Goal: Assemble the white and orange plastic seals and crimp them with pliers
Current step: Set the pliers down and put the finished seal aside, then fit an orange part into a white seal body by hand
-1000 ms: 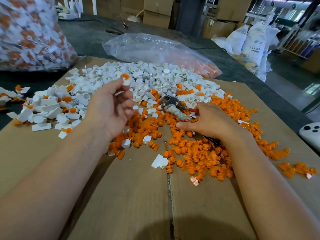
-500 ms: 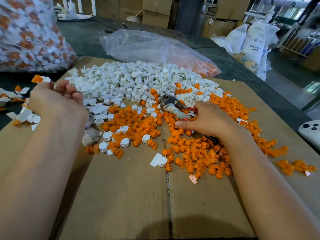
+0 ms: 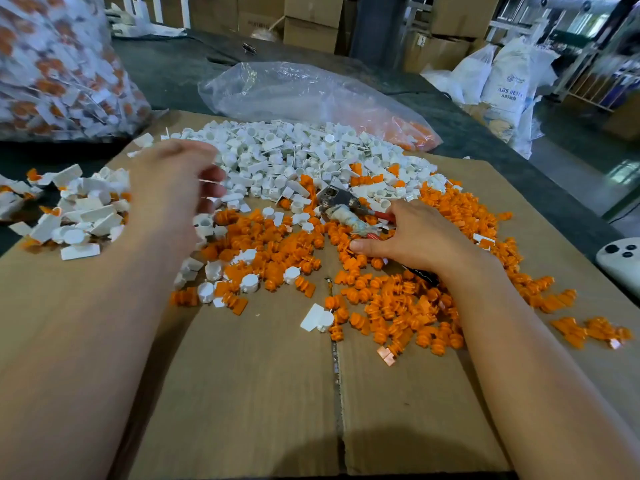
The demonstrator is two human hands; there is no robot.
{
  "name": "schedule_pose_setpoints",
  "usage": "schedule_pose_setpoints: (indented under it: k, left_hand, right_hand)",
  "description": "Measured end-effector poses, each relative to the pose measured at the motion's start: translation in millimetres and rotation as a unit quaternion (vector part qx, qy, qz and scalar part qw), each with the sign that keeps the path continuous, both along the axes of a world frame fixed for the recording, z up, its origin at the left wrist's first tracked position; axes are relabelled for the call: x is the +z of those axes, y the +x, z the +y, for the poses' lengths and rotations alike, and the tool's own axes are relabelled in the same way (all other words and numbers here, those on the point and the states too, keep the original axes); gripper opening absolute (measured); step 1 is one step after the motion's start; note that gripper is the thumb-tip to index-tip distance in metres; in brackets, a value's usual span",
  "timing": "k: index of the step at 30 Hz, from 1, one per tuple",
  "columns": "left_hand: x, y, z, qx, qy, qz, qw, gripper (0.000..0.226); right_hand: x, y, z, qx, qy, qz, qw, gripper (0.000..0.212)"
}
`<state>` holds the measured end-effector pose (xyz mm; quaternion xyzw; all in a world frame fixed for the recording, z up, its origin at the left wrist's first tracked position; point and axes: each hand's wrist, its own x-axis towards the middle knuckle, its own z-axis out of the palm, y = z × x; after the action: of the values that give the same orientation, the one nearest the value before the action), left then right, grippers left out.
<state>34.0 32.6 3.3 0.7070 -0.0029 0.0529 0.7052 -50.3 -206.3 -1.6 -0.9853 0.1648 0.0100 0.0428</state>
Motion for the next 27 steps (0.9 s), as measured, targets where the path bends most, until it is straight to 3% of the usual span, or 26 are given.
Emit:
schedule_pose_setpoints:
  k: [2,5,11,13,17,21,24,27]
  left_hand:
    - [-0.2,-13.7,-17.7,-0.042,0.18,-0.099,0.978,0.012]
    - [-11.0,-15.0,-28.7,-0.089,0.386,-0.162,0.904,0.019]
    - [-21.8,-7.8,-37.2,-0.145,0.549,-0.17,0.805,0.032]
    - [-22.9,-9.1,-37.1,-0.143,0.573,-0.174,0.788,0.033]
    - [-23.5,-9.5,-37.3,-0.138,0.55,-0.188,0.802,0.033]
    - [-19.2,-12.5,-36.3,-0.091,0.425,-0.229,0.871,0.022]
    - [-13.8,-15.9,-35.0,-0.075,0.316,-0.215,0.921,0.027]
    - [-8.9,-18.1,-34.6,-0.099,0.219,-0.162,0.957,0.037]
  right_hand:
    - [0.1,0.0,0.1,0.0,-0.001,0.0,1.0,0.095]
    - [0.3,0.2,-0.4,-0.001,-0.002,0.002,1.0,0.097]
    - [0.1,0.0,-0.4,-0.003,0.009,0.005,1.0,0.099]
    - [0.4,0.0,-0.5,-0.002,0.007,0.007,1.0,0.1]
    - [0.8,-1.5,0.5,-0.002,0.005,0.011,1.0,0.103]
    - [6.5,-3.8,1.8,-0.007,0.025,0.014,1.0,0.109]
    - [7.4,-4.2,1.7,-0.006,0.019,-0.01,1.0,0.092]
    - [10.2,-3.9,5.9,0.012,0.034,-0.133,0.99,0.066]
